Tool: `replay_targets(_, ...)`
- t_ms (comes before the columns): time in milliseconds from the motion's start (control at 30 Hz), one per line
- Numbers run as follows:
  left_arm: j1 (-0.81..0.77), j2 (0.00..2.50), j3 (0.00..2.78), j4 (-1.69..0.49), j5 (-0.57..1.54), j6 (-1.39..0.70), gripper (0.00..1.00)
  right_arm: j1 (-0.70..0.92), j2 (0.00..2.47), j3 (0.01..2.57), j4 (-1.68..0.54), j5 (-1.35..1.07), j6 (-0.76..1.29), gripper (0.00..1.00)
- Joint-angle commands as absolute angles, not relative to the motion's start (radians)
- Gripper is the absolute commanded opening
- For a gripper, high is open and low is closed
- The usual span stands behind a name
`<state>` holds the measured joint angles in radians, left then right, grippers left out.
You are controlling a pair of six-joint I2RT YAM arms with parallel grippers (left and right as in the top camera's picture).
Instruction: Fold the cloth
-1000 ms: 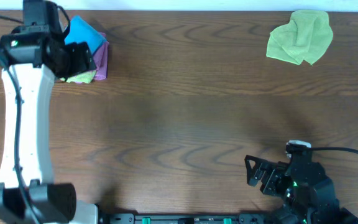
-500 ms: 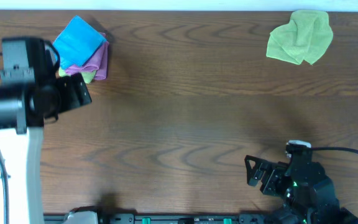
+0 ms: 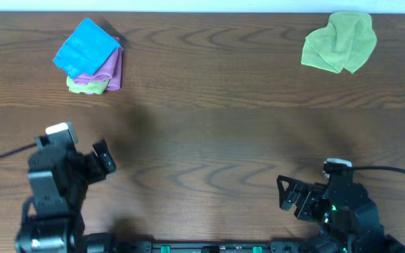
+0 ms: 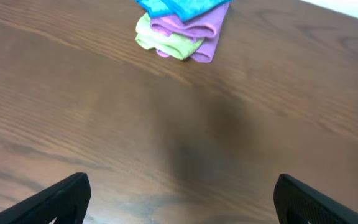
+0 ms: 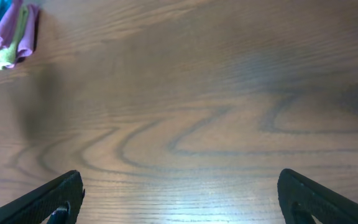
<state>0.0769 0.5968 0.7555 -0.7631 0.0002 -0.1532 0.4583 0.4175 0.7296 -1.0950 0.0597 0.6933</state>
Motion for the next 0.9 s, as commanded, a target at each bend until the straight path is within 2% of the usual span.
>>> replay_targets(0, 0.078, 0.511, 0.651, -0.744, 0.004, -0.089, 0.95, 0.451, 0.414, 0.73, -1.095, 0.063, 0.702, 0.99)
replay_targets(167, 0.078, 0.355, 0.503, -0.743, 0.004, 0.005, 0.95, 0.451, 0.414, 0.73, -1.095, 0.063, 0.702, 0.99)
replay_targets(533, 0.077, 0.087, 0.337, -0.739, 0.0, 0.023, 0.95, 0.451, 0.414, 0.73, -1.095, 0.063, 0.702, 0.99)
replay_targets(867, 0.05, 0.031, 0.292, -0.763, -0.004, 0.05, 0.95, 0.451, 0.414, 0.73, -1.095, 0.063, 0.702, 0.99)
